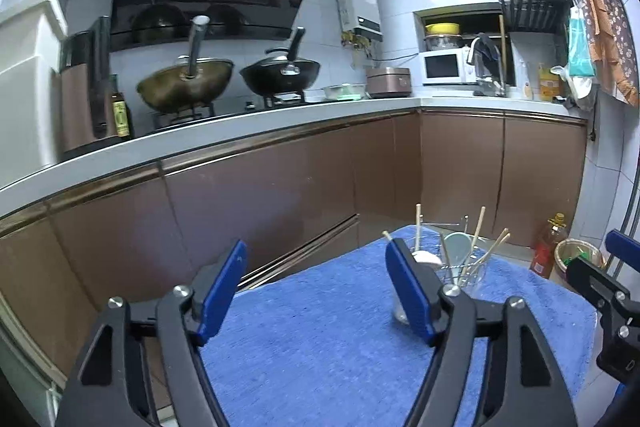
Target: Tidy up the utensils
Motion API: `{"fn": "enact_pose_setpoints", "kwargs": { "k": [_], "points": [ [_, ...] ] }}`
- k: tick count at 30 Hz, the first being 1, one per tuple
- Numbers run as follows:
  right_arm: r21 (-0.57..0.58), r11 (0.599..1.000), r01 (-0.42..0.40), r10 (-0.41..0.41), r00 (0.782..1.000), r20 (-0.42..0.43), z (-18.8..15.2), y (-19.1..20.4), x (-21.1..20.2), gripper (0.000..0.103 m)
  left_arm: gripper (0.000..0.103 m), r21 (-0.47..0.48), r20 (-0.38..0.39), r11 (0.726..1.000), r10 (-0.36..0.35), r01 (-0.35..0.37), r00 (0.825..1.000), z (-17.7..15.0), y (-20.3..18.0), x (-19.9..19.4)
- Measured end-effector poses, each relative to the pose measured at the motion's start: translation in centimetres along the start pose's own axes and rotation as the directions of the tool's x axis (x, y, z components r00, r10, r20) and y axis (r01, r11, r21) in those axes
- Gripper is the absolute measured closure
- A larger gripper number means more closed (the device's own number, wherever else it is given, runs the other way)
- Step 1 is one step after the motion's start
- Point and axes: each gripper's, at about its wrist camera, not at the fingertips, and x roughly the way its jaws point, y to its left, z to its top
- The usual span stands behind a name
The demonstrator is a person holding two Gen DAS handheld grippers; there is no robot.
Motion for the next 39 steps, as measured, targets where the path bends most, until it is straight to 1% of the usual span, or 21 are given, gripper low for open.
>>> {"fn": "enact_pose_setpoints", "kwargs": {
  "k": [2, 6, 7, 8, 10, 14, 17, 25, 30, 39],
  "points": [
    [-0.005, 1.000, 0.003, -0.003, 1.000, 0.006, -0.2, 0.5, -0.7, 0.021, 0.031, -0.005, 0.009, 1.000, 0.012, -0.012, 1.000, -0.2, 0.5, -1.3],
    [-0.019, 1.000, 0.020, -0.019, 0.999, 0.033, -0.5, 1.3, -2.3, 0.017, 0.031, -0.019, 0.028, 1.000, 0.011, -0.010, 1.000, -0.5, 1.1, -3.4],
    [-0.020, 0.999, 0.025, -0.024, 0.999, 0.038, -0.6, 1.4, -2.6, 0.013, 0.031, -0.023, 0.032, 1.000, 0.006, -0.006, 0.999, -0.7, 1.3, -3.8],
    [-0.020, 0.999, 0.032, -0.031, 0.999, 0.044, -0.7, 1.5, -3.0, 0.011, 0.031, -0.026, 0.033, 1.000, 0.005, -0.004, 0.999, -0.7, 1.4, -4.1],
    [-0.013, 0.999, 0.042, -0.041, 0.997, 0.061, -0.6, 1.5, -3.6, 0.009, 0.031, -0.032, 0.036, 0.999, 0.007, -0.006, 0.999, -0.7, 1.8, -4.7],
    [0.004, 0.997, 0.074, -0.074, 0.993, 0.092, -0.5, 1.4, -4.9, 0.000, 0.031, -0.028, 0.060, 0.999, 0.021, -0.020, 0.998, -0.9, 2.1, -5.8],
    [0.018, 0.995, 0.101, -0.103, 0.988, 0.112, -0.5, 1.1, -5.6, 0.000, 0.031, -0.023, 0.081, 0.999, 0.029, -0.027, 0.996, -1.1, 2.3, -6.9],
    [0.017, 0.992, 0.129, -0.130, 0.983, 0.131, -0.6, 1.1, -6.6, 0.000, 0.031, -0.011, 0.114, 1.000, 0.029, -0.028, 0.993, -1.1, 2.2, -8.6],
    [0.004, 0.988, 0.155, -0.154, 0.979, 0.135, -0.8, 1.3, -6.6, 0.000, 0.031, -0.003, 0.116, 1.000, 0.026, -0.026, 0.993, -1.4, 2.0, -8.9],
    [0.013, 0.986, 0.165, -0.165, 0.979, 0.123, -1.2, 1.2, -6.4, 0.000, 0.031, 0.011, 0.120, 1.000, 0.025, -0.027, 0.992, -1.7, 1.6, -9.2]
  ]
}}
